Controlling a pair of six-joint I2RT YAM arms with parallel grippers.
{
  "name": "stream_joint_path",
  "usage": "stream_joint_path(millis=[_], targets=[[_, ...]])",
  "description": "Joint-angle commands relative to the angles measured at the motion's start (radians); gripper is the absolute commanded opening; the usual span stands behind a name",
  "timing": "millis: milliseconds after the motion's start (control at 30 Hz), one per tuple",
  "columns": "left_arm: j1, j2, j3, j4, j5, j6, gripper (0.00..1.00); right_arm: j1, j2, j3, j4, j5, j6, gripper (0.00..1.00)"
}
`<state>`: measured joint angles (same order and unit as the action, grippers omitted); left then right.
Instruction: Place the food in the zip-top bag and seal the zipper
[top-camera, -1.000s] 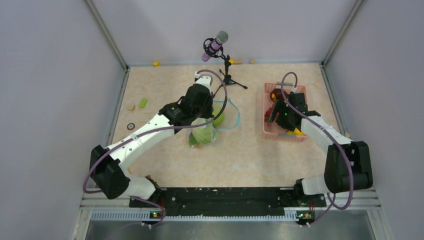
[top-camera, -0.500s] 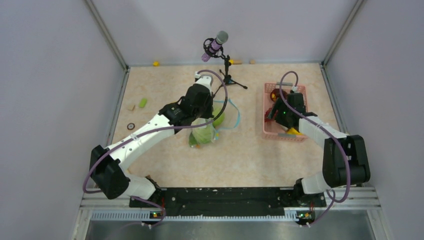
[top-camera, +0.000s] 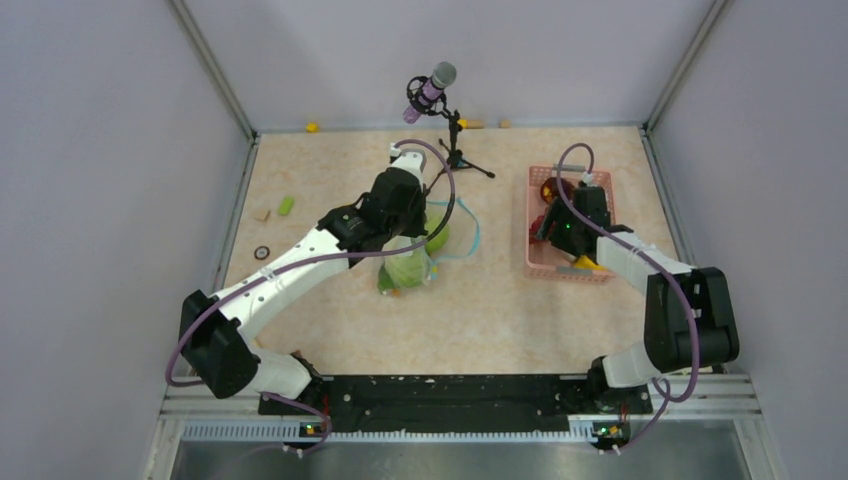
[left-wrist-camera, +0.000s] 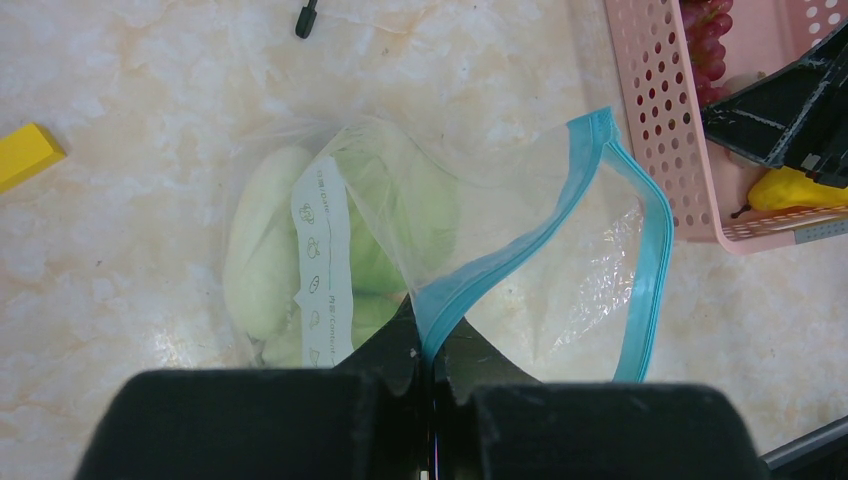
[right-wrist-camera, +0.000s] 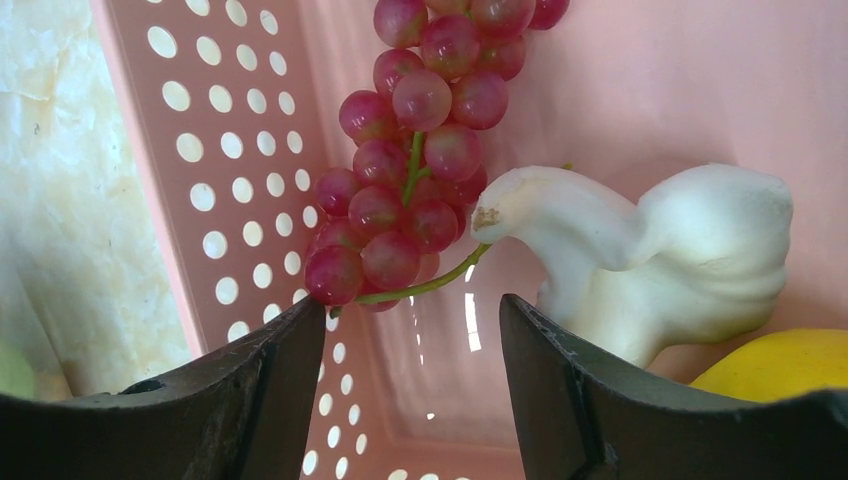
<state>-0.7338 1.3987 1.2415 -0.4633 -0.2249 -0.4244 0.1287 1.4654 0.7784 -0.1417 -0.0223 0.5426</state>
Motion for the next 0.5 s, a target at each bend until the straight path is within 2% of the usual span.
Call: stream_joint_path(millis=[0,300,467], targets=[[0.004,-0.011,0.0,0.059,-0.002,-0.011,0.0,0.012,0.014,-0.005,0.028,0.019,-0.016,0.63],[0.004,-0.02,-0.005,0.05,-0.003,-0.032,0.0,0.065,0.062,0.02,0.016,0.109,-0.032,0.6],[0.004,-0.049,-0.009,0.069,0.01,-0.034,0.0,0.072,0.047,0.023,0.0,0.138,-0.033,0.47]])
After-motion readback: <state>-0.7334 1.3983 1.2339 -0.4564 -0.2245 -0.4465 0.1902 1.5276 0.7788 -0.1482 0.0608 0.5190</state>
